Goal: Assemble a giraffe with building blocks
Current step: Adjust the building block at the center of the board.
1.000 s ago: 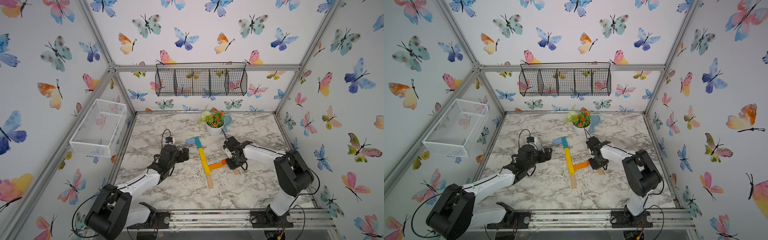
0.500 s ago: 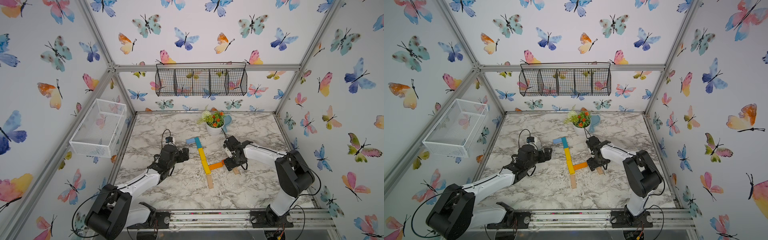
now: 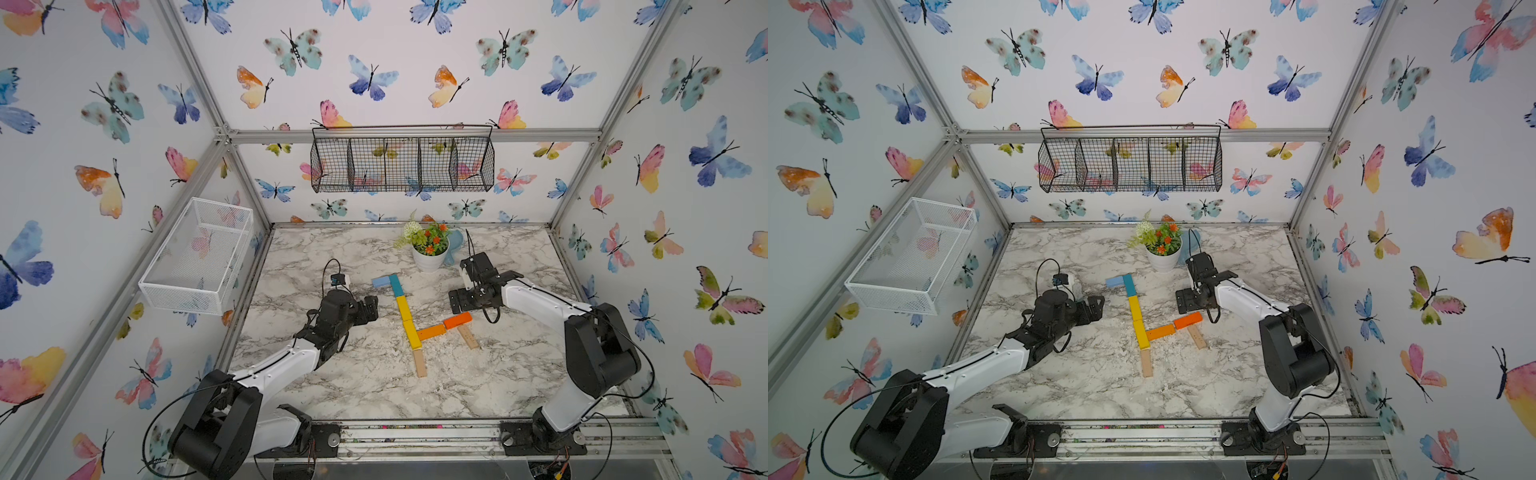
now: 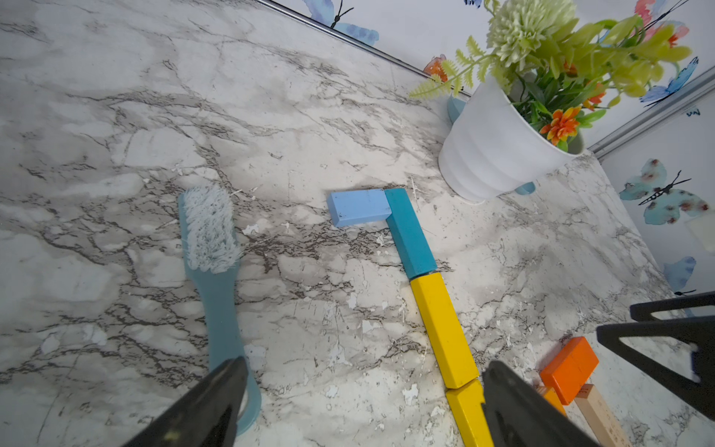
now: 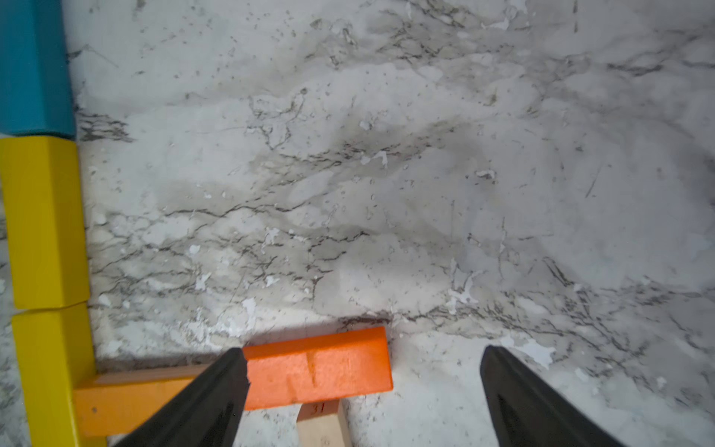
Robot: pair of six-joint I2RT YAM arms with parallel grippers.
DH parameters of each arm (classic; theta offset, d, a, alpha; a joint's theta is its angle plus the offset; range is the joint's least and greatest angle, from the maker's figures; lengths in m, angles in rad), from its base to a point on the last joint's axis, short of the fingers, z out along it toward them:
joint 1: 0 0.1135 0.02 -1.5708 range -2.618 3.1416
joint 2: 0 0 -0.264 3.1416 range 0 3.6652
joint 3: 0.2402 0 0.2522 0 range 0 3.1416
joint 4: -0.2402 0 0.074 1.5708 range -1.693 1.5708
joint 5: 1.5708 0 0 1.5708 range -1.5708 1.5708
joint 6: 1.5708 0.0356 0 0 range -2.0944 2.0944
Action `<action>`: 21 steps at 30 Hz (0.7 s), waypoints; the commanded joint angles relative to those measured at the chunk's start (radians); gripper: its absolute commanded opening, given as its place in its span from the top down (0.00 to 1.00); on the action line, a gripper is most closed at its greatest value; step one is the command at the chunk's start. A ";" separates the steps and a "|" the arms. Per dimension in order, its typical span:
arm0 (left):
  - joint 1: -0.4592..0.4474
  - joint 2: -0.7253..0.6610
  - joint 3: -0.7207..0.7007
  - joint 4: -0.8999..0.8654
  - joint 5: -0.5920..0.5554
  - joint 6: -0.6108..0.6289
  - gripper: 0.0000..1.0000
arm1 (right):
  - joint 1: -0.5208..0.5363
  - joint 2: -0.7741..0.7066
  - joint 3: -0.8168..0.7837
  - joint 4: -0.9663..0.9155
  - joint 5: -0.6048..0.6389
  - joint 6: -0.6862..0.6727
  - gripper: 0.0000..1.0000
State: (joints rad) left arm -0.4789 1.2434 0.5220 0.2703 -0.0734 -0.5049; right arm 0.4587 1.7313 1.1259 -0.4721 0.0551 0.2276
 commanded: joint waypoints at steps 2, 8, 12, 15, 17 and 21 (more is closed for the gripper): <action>-0.001 -0.015 -0.012 0.016 0.017 0.005 0.02 | -0.005 0.060 0.034 0.023 -0.093 0.042 0.01; 0.000 -0.015 -0.010 0.014 0.019 0.005 0.02 | -0.005 0.080 0.022 0.031 -0.157 0.056 0.01; -0.001 -0.019 -0.011 0.014 0.019 0.005 0.02 | -0.005 0.073 0.012 0.035 -0.177 0.059 0.01; -0.001 -0.021 -0.011 0.013 0.019 0.005 0.02 | -0.004 0.067 0.005 0.043 -0.206 0.064 0.01; 0.000 -0.024 -0.011 0.012 0.018 0.006 0.02 | -0.004 0.065 0.001 0.043 -0.218 0.065 0.02; 0.000 -0.027 -0.013 0.012 0.015 0.006 0.02 | -0.005 0.060 -0.013 0.046 -0.232 0.066 0.02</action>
State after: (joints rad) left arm -0.4789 1.2400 0.5186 0.2722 -0.0677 -0.5049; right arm 0.4541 1.8099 1.1271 -0.4305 -0.1421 0.2810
